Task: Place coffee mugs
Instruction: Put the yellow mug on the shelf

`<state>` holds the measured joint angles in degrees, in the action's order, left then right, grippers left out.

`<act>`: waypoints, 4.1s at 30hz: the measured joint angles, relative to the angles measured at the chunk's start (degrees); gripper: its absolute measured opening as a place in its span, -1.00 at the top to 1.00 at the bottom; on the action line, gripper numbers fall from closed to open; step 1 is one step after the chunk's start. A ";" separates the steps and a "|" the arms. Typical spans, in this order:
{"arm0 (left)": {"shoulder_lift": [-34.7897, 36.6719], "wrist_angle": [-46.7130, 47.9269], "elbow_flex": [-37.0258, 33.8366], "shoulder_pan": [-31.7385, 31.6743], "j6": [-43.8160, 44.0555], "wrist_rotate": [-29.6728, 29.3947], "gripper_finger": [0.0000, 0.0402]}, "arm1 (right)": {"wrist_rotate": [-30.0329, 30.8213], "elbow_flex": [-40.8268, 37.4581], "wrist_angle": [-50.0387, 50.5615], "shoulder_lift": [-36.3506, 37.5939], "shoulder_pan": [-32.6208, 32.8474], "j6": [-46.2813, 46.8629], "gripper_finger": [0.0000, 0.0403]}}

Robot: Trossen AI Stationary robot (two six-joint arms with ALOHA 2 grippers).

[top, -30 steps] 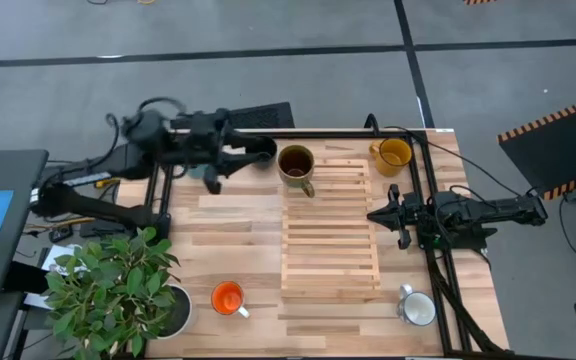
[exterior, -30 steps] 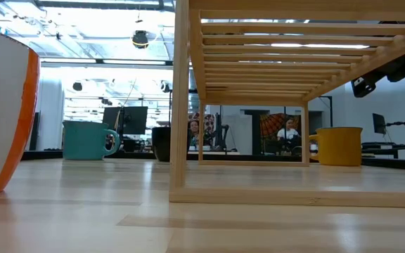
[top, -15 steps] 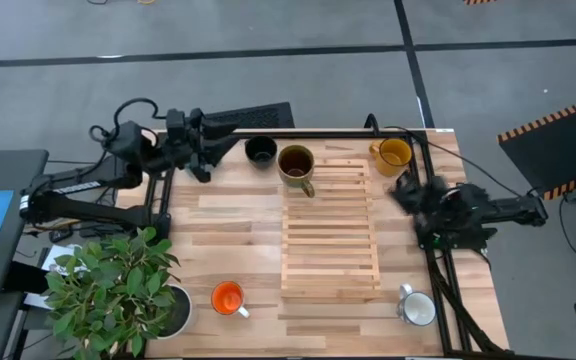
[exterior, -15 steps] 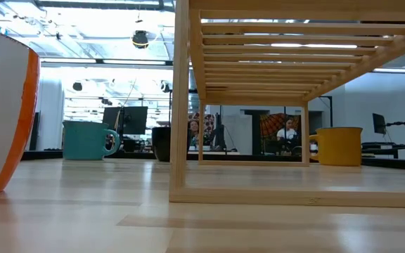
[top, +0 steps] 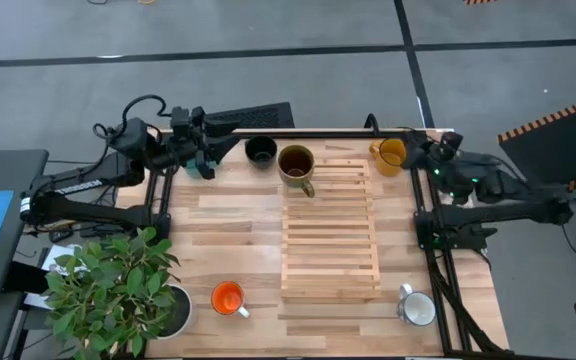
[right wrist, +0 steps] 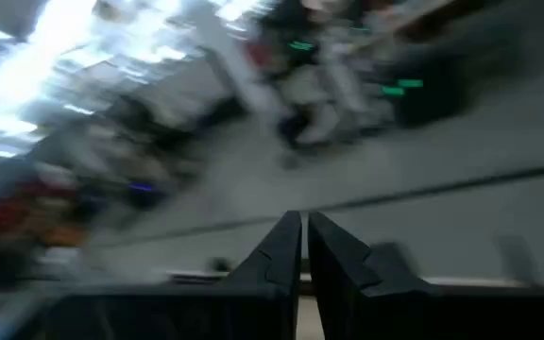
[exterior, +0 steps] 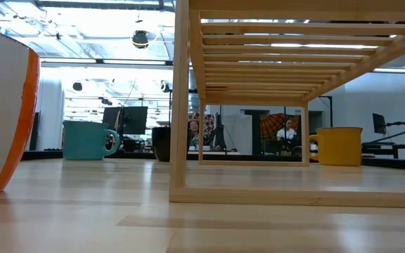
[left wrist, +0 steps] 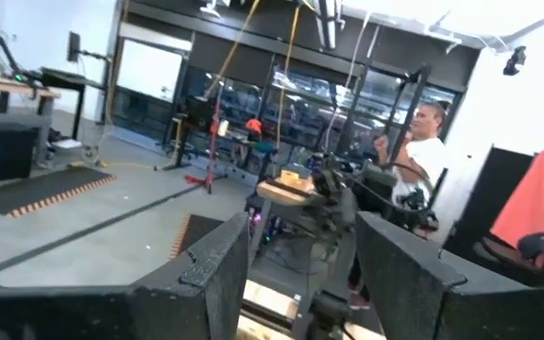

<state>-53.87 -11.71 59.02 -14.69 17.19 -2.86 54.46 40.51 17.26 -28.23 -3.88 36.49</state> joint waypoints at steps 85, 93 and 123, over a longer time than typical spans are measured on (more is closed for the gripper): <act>0.03 8.59 0.02 -1.52 0.61 -3.60 0.11 | -50.91 29.25 46.97 -26.91 -50.62 2.25 0.79; 0.03 8.52 0.02 -1.52 0.61 -3.66 0.11 | -51.25 44.53 52.66 -34.22 -28.13 7.18 0.79; 0.03 8.40 0.04 -1.54 0.62 -3.86 0.11 | -56.99 48.96 55.35 -54.46 -19.63 -23.03 0.79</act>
<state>-53.84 -3.31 59.07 -16.23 17.81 -6.72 -2.53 89.47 72.61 -82.69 -23.51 13.46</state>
